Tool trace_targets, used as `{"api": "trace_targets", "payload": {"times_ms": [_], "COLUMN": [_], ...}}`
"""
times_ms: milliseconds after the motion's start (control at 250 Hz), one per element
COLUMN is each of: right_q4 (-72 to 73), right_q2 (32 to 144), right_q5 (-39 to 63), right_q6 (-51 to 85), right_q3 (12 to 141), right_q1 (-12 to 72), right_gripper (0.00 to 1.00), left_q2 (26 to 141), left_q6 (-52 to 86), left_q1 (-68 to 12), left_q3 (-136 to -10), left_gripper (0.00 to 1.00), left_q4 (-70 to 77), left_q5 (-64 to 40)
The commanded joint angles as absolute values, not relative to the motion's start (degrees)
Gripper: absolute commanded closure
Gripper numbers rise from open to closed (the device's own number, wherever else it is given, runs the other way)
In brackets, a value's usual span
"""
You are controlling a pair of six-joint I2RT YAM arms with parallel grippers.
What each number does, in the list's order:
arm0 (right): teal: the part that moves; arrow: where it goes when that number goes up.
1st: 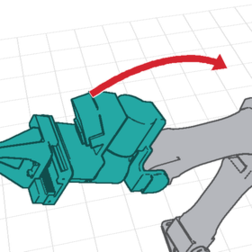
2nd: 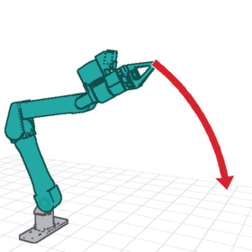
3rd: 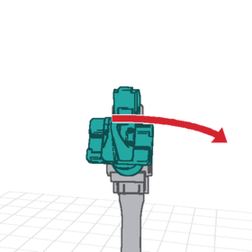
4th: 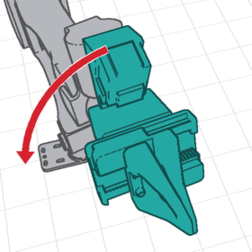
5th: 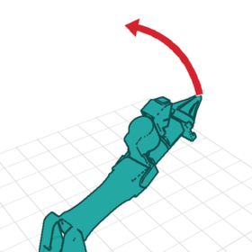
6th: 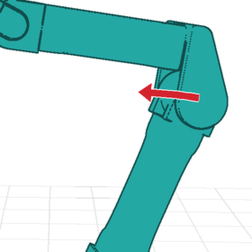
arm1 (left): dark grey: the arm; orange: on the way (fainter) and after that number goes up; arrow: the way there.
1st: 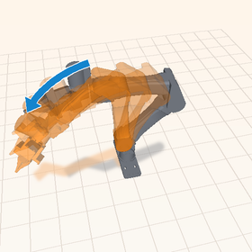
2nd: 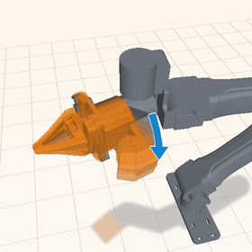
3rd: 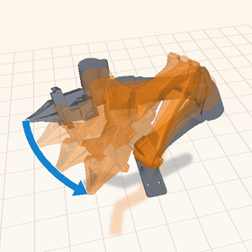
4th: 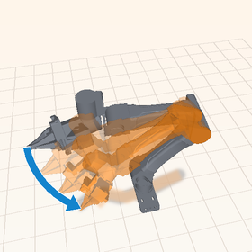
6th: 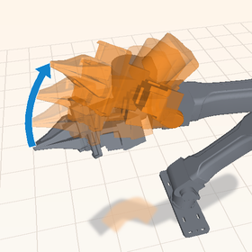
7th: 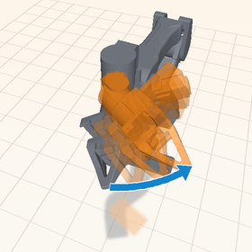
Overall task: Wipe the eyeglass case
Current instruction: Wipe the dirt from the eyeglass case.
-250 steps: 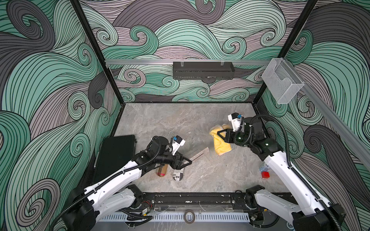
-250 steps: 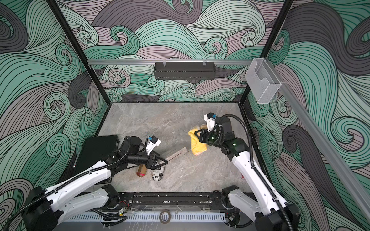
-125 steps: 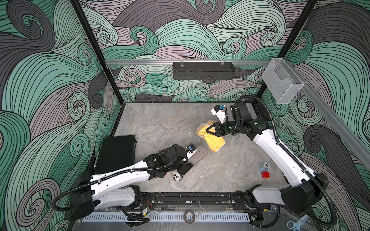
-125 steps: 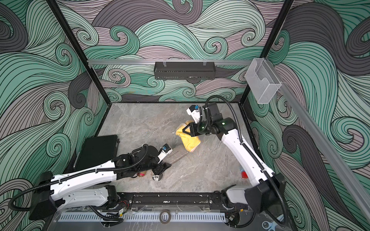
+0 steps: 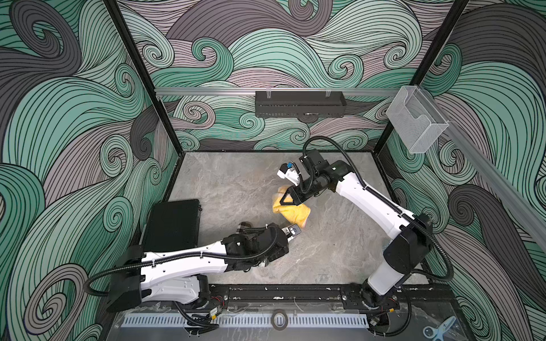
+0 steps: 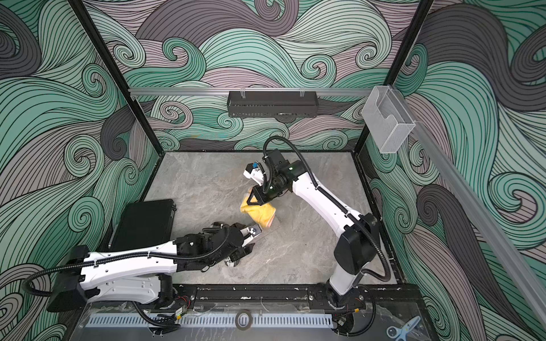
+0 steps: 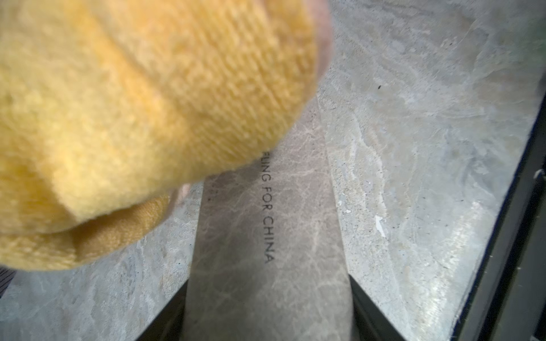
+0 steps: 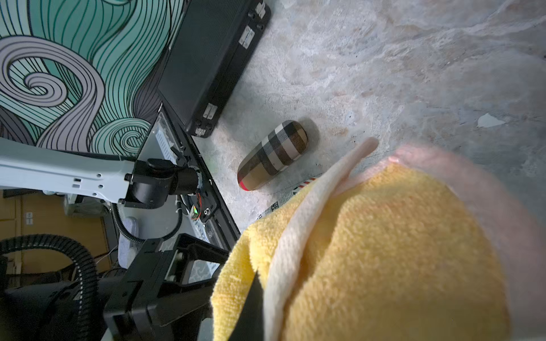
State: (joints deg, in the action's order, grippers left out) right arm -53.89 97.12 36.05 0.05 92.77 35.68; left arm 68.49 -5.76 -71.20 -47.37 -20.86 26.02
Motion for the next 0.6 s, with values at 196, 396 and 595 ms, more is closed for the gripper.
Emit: {"api": "trace_targets", "payload": {"times_ms": [196, 396, 595], "right_q4": [-56.22, -54.06, -50.97], "right_q2": [95.03, 94.86, 96.29], "right_q5": [18.66, 28.45, 34.11], "right_q6": [-1.27, 0.20, 1.09], "right_q3": [87.09, 88.72, 89.77], "right_q1": [35.49, 36.49, 39.88], "right_gripper": [1.00, 1.00, 1.00], "left_q2": [69.46, 69.21, 71.59], "left_q6": [-7.94, -7.48, -6.39], "left_q1": [-72.12, -72.15, -72.18], "left_q3": [-50.64, -50.36, -51.05], "left_gripper": [0.53, 0.53, 0.53], "left_q4": [-18.07, -17.85, -16.93], "left_q5": [32.73, 33.22, 32.45]}}
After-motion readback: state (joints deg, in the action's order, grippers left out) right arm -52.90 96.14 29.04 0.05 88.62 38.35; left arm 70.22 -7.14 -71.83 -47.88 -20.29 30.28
